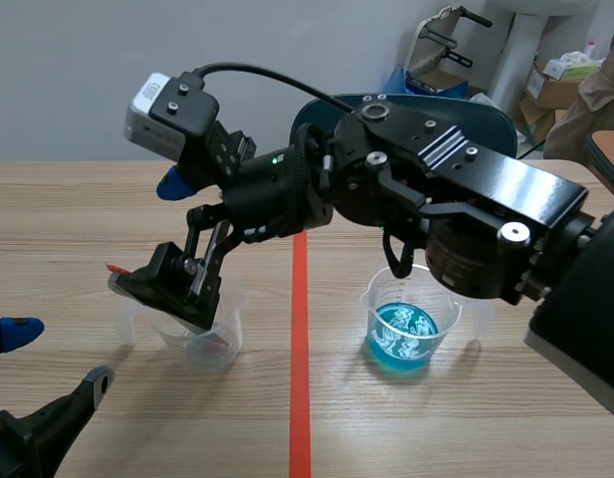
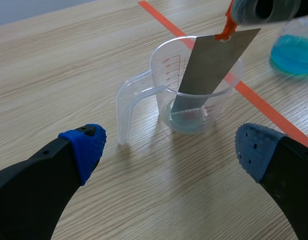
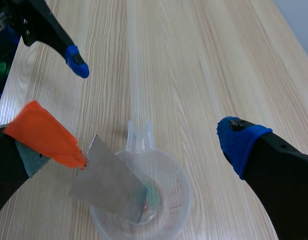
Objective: Do the redox reaction experiment
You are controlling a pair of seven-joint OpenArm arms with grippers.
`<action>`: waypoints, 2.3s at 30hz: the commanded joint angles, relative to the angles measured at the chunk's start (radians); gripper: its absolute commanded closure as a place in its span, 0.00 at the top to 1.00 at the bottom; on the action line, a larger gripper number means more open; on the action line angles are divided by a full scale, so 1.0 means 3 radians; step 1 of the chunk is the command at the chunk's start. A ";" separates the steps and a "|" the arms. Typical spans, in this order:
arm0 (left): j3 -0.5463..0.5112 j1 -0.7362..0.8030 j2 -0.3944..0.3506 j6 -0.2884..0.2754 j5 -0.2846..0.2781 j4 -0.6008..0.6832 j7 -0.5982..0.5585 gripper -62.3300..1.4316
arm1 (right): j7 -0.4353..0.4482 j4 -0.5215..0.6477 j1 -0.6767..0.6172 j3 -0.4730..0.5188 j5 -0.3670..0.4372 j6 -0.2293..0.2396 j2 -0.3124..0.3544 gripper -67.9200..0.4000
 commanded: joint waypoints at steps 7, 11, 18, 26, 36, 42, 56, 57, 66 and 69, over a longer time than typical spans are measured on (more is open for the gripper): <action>-0.0027 -0.0010 0.0015 -0.0008 0.0003 0.0042 -0.0070 0.89 | 0.0032 0.0579 -0.0170 0.0111 0.0131 -0.0065 0.0287 1.00; -0.0027 -0.0010 0.0015 -0.0008 0.0004 0.0042 -0.0070 0.89 | 0.0029 0.0910 -0.0464 0.0266 0.0131 -0.0109 0.0437 1.00; -0.0027 -0.0010 0.0015 -0.0008 0.0003 0.0042 -0.0070 0.89 | 0.0031 0.1502 -0.1122 0.0750 0.0131 -0.0258 0.0740 1.00; -0.0027 -0.0010 0.0015 -0.0008 0.0003 0.0042 -0.0046 0.89 | 0.0032 0.2150 -0.2132 0.1578 0.0130 -0.0431 0.1019 1.00; -0.0027 -0.0010 0.0015 -0.0008 0.0004 0.0042 -0.0047 0.89 | 0.0200 0.2787 -0.3328 0.2631 0.0114 -0.0430 0.1034 1.00; -0.0027 -0.0010 0.0015 -0.0008 0.0004 0.0042 -0.0047 0.89 | 0.0233 0.3052 -0.3723 0.2895 0.0053 -0.0430 0.1035 1.00; -0.0027 -0.0009 0.0015 -0.0008 0.0004 0.0042 -0.0051 0.89 | 0.0258 0.3053 -0.3797 0.2908 0.0004 -0.0430 0.1034 1.00; -0.0027 -0.0009 0.0015 -0.0008 0.0004 0.0042 -0.0056 0.89 | 0.0257 0.3053 -0.3797 0.2908 0.0004 -0.0430 0.1034 1.00; -0.0047 0.0075 -0.0148 0.0004 -0.0038 0.0042 -0.0261 0.89 | 0.0229 0.3053 -0.3797 0.2908 0.0003 -0.0430 0.1034 1.00; -0.0131 0.0178 -0.0256 0.0070 -0.0229 0.0042 -0.0333 0.89 | 0.0233 0.3053 -0.3797 0.2908 0.0004 -0.0430 0.1033 1.00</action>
